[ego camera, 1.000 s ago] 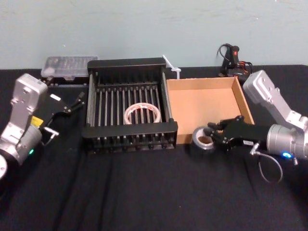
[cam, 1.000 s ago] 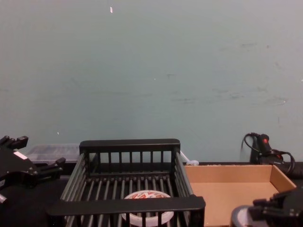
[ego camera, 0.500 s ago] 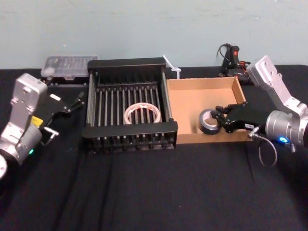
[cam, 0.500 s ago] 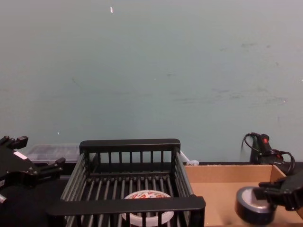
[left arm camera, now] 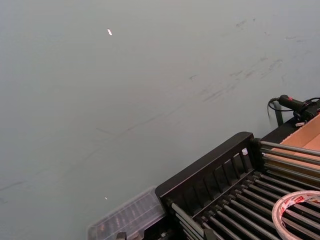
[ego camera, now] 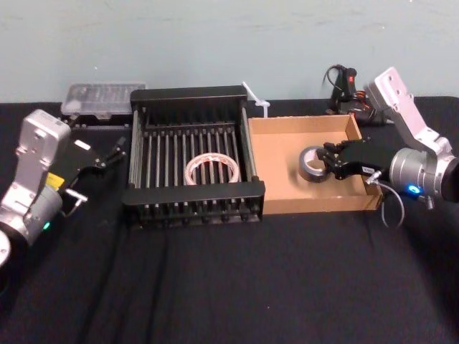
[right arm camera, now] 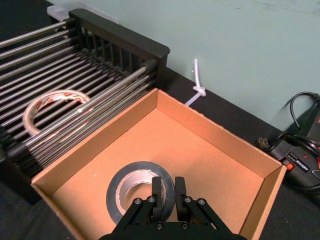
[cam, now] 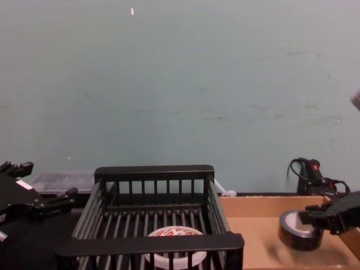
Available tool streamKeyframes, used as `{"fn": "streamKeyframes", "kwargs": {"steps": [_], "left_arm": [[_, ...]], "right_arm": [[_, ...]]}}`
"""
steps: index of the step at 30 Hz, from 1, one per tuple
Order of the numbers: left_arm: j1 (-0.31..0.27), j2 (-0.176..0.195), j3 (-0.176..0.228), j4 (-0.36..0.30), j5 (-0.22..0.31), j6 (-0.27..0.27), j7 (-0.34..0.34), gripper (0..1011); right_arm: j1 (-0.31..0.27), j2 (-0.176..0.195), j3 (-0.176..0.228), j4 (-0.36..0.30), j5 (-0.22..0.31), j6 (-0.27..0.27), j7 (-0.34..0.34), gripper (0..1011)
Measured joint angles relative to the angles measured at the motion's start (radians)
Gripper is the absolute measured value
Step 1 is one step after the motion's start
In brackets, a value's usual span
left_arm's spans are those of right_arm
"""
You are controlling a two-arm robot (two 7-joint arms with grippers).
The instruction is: Pick up the white tape and place it into the black box , Pick up the silver tape and place it into the brown box.
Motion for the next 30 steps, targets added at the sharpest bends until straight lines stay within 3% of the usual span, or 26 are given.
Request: {"fn": "streamKeyframes", "kwargs": {"steps": [7, 23, 30], "left_arm": [[0.000, 0.000, 0.000, 0.000, 0.000, 0.000, 0.000, 1001], [0.000, 0.000, 0.000, 0.000, 0.000, 0.000, 0.000, 1001], [0.000, 0.000, 0.000, 0.000, 0.000, 0.000, 0.000, 1002]], "right_arm": [[0.019, -0.026, 0.015, 0.042, -0.004, -0.011, 0.005, 158], [0.016, -0.021, 0.012, 0.035, -0.004, -0.011, 0.006, 158], [0.016, -0.020, 0.011, 0.033, -0.004, -0.011, 0.007, 339]]}}
